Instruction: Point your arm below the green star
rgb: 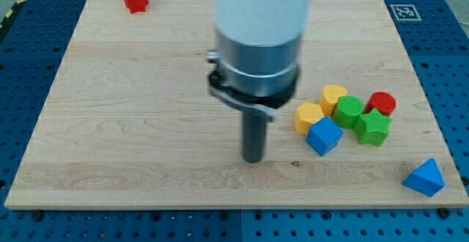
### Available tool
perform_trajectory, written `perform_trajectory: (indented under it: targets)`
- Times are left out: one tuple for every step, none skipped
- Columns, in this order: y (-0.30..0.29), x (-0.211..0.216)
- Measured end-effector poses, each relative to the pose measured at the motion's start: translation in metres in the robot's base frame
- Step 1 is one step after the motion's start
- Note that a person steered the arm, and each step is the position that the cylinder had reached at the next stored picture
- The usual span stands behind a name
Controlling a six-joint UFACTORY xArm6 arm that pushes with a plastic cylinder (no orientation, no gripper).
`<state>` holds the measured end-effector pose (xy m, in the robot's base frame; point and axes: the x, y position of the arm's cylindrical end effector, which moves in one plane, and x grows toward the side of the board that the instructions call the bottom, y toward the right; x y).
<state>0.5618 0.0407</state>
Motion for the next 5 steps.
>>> perform_trajectory:
  targets:
    - [0.034, 0.007]
    - [0.061, 0.018]
    - [0.106, 0.021]
    - [0.151, 0.021]
    - [0.161, 0.018]
